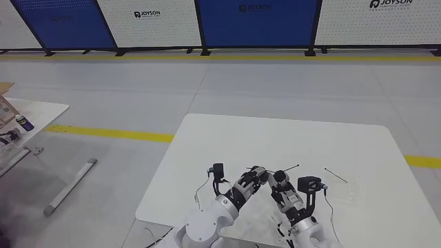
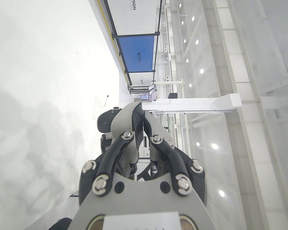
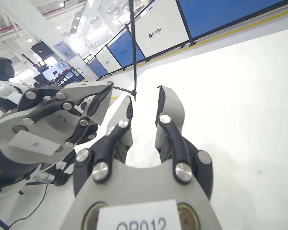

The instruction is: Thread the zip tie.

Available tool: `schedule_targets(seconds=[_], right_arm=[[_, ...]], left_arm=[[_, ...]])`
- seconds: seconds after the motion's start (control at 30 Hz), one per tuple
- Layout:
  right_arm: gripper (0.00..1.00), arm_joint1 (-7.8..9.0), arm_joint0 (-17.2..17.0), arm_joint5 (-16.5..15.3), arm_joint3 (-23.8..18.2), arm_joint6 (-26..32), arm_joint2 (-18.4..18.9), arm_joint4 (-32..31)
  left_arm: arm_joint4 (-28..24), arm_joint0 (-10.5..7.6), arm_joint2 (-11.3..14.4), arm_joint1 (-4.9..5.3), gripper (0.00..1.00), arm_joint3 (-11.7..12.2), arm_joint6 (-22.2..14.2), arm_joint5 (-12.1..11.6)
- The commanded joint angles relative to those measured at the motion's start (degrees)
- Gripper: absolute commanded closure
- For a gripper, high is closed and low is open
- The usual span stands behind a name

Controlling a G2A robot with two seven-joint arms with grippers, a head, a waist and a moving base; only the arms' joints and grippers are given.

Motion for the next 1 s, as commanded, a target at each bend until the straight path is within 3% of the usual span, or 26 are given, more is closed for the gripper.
schedule_targets(seconds=[0.0,0.33,0.97], right_arm=[[0.73,0.00,0.0,-0.1,0.0,-0.1,0.0,0.1],[0.74,0.06,-0.2,-0.6,0.3,-0.8,0.0,0.5],[0.88,0.22,-0.4,-0.8,0.1,-1.2,0.2,0.7]], left_arm=[[0.0,0.02,0.0,-0.01,1.00,0.0,0.0,0.0],[0.4,0.16,0.1,-0.04,1.00,0.2,-0.1,-0.1],[1.3,0.24,0.1,-0.04,1.00,0.2,-0.4,0.3]])
